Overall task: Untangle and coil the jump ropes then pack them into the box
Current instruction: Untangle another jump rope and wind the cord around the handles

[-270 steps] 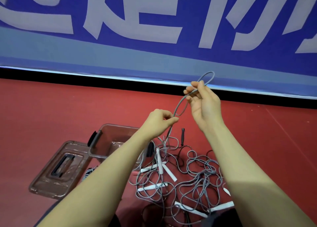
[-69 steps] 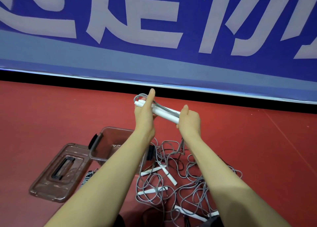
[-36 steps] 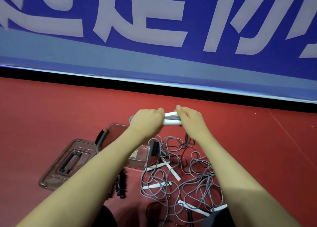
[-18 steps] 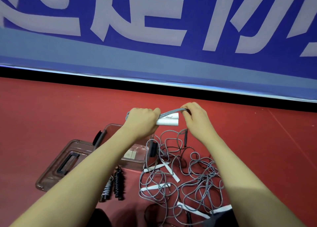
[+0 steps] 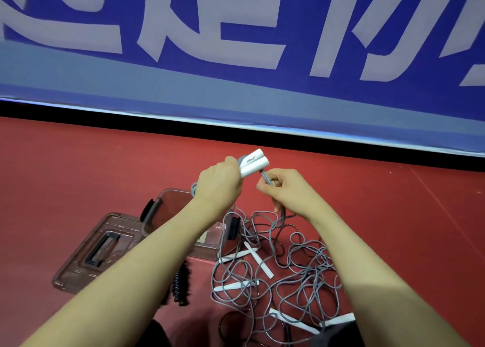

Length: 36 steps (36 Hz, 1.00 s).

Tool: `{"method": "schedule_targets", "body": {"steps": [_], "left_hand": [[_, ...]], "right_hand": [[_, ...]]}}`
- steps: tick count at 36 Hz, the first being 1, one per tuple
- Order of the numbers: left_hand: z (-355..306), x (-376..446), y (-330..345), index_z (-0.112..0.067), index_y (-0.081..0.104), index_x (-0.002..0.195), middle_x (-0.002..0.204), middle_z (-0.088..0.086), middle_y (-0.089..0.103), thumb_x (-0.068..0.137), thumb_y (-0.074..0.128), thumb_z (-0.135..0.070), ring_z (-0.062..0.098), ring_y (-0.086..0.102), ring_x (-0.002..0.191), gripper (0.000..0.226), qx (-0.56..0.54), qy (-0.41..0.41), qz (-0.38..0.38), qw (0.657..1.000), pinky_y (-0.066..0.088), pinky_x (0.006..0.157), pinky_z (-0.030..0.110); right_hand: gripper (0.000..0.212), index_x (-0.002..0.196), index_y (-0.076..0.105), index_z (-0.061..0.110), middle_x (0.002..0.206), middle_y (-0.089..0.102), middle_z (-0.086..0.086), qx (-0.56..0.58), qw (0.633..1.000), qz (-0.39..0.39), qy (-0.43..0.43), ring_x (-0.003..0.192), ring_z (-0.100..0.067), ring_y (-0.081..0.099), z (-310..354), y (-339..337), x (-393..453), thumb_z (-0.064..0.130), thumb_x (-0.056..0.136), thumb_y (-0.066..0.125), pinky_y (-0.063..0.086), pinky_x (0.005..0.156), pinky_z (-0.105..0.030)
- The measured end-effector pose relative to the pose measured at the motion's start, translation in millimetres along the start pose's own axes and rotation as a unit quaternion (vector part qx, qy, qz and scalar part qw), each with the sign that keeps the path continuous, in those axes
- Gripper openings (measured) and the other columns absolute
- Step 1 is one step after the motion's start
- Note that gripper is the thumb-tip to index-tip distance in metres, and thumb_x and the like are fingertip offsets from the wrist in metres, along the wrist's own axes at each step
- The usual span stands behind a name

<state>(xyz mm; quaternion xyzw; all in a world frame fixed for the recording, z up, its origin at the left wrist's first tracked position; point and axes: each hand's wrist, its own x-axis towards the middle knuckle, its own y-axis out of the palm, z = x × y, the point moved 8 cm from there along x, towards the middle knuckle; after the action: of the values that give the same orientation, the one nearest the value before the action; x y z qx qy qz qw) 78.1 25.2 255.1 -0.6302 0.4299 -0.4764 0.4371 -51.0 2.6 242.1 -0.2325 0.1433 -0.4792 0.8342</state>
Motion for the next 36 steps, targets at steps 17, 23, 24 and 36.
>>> {"method": "schedule_targets", "body": {"steps": [17,23,24,36], "left_hand": [[4.7,2.4,18.2,-0.008,0.049,0.108,0.101,0.009,0.066,0.097,0.039,-0.012,0.03,0.064,0.086,0.016,0.129,0.044,0.035,0.99,0.032,0.06,0.03],[-20.8,-10.1,24.7,-0.012,0.047,0.107,0.093,0.005,0.065,0.094,0.04,-0.015,0.029,0.062,0.078,0.015,0.169,0.204,0.054,0.963,0.024,0.05,0.029],[-24.1,-11.3,23.3,-0.012,0.048,0.105,0.09,0.005,0.064,0.094,0.041,-0.016,0.029,0.062,0.076,0.014,0.166,0.228,0.04,0.959,0.019,0.047,0.029],[-42.6,-26.8,-26.5,-0.013,0.036,0.074,0.048,0.002,0.048,0.067,0.038,-0.016,0.023,0.044,0.034,0.007,-0.019,0.334,-0.175,0.926,0.022,0.036,0.017]], "right_hand": [[0.018,0.098,0.062,0.016,0.087,0.06,0.001,-0.251,0.92,-0.24,-0.181,0.071,-0.032,0.059,43.2,-25.1,-16.0,0.01,0.084,0.052,0.05,0.059,-0.041],[0.029,0.073,0.055,0.006,0.057,0.056,0.01,-0.011,0.964,-0.266,-0.014,0.067,-0.016,0.048,7.5,-41.7,-2.0,0.025,0.077,0.076,0.034,0.05,-0.013],[0.032,0.075,0.057,0.003,0.061,0.056,0.01,-0.004,0.965,-0.264,0.005,0.068,-0.015,0.049,3.7,-42.3,-1.6,0.027,0.075,0.078,0.034,0.05,-0.012],[0.02,0.074,0.051,0.011,0.066,0.06,-0.002,-0.011,0.98,-0.193,0.047,0.065,-0.001,0.063,-15.3,-44.8,1.6,0.01,0.081,0.069,0.04,0.057,-0.029]]}}
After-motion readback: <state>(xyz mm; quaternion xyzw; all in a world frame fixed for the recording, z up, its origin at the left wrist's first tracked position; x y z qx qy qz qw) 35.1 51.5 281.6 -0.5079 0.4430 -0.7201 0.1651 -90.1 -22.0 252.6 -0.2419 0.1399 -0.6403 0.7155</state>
